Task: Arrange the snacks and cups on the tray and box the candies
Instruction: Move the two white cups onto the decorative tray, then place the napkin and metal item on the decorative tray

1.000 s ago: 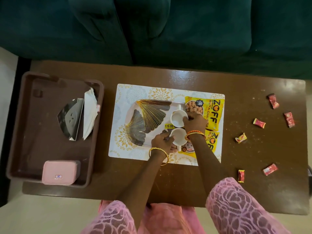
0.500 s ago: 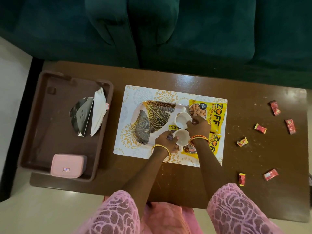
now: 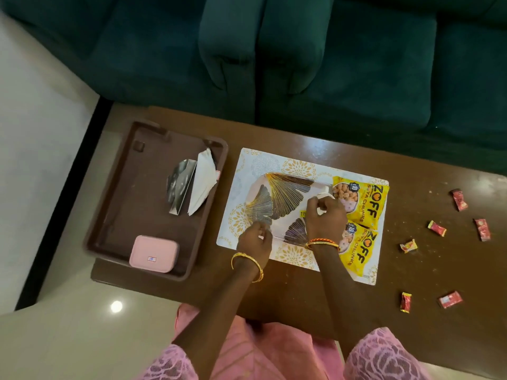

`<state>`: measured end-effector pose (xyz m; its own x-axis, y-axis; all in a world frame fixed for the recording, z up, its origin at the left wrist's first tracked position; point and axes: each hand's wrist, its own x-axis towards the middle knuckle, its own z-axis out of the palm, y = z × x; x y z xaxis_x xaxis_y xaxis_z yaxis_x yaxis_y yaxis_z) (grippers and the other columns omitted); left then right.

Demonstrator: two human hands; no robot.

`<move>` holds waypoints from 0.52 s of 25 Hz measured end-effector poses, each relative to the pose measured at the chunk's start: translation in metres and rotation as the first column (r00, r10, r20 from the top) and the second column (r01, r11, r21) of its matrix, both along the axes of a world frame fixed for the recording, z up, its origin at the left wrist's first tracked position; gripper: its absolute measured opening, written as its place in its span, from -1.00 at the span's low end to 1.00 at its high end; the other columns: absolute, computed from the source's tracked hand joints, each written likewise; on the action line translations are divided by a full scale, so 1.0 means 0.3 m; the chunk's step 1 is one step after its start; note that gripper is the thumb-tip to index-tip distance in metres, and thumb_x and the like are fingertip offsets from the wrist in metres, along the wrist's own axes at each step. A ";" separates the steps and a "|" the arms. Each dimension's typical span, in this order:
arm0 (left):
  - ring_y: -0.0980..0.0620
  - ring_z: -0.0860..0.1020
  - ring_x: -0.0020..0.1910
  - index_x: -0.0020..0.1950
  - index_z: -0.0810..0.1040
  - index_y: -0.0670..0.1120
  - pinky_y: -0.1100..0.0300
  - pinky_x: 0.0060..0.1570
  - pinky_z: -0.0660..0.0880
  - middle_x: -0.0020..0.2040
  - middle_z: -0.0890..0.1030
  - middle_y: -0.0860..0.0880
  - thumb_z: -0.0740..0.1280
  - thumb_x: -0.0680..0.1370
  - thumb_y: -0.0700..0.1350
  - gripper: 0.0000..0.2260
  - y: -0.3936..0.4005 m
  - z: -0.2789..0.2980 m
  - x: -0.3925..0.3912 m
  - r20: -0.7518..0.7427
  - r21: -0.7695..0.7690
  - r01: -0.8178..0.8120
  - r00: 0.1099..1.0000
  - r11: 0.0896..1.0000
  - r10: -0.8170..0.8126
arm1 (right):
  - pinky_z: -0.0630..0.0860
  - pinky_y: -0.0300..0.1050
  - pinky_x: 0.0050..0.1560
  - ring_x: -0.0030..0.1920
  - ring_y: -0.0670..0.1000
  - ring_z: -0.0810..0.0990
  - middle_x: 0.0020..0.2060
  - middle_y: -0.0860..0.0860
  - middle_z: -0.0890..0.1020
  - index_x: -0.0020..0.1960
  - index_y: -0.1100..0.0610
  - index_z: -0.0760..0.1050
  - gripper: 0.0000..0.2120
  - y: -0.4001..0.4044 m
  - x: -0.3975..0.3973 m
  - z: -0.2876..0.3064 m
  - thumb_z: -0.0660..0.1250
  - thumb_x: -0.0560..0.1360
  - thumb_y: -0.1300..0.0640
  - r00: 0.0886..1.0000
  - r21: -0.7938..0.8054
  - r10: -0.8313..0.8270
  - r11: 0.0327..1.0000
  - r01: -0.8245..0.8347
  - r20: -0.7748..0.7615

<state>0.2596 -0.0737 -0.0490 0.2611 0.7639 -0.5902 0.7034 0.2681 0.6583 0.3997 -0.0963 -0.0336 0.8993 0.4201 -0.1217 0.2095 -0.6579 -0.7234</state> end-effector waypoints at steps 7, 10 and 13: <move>-0.03 0.59 -0.12 0.02 0.57 -0.13 0.25 -0.20 0.39 -0.07 0.67 -0.11 0.26 0.53 -0.16 -0.86 0.166 0.041 -0.397 -0.048 0.083 -0.201 0.977 0.976 0.205 | 0.45 -0.11 -0.20 -0.29 0.11 0.53 -0.34 0.15 0.61 -0.30 0.20 0.48 -0.88 0.170 -0.312 0.006 0.37 0.38 0.21 0.969 -0.044 0.186 0.980 -0.196 -0.161; -0.11 0.59 -0.02 0.04 0.57 -0.15 0.21 -0.09 0.43 -0.02 0.66 -0.14 0.29 0.52 -0.16 -0.85 0.278 0.026 -0.513 -0.093 0.084 -0.260 0.959 0.962 0.267 | 0.50 -0.12 -0.05 -0.17 0.12 0.61 -0.15 0.18 0.66 -0.09 0.23 0.54 -0.89 0.313 -0.443 -0.031 0.35 0.41 0.21 0.931 -0.091 0.271 0.950 -0.300 -0.245; -0.14 0.59 -0.01 0.07 0.56 -0.17 0.21 -0.08 0.39 0.00 0.66 -0.17 0.31 0.50 -0.16 -0.82 0.397 -0.010 -0.590 -0.113 0.120 -0.231 0.963 0.966 0.244 | 0.51 -0.02 0.06 -0.01 0.21 0.59 -0.01 0.21 0.62 0.02 0.22 0.54 -0.81 0.464 -0.520 -0.077 0.33 0.43 0.17 0.930 -0.145 0.272 0.939 -0.313 -0.246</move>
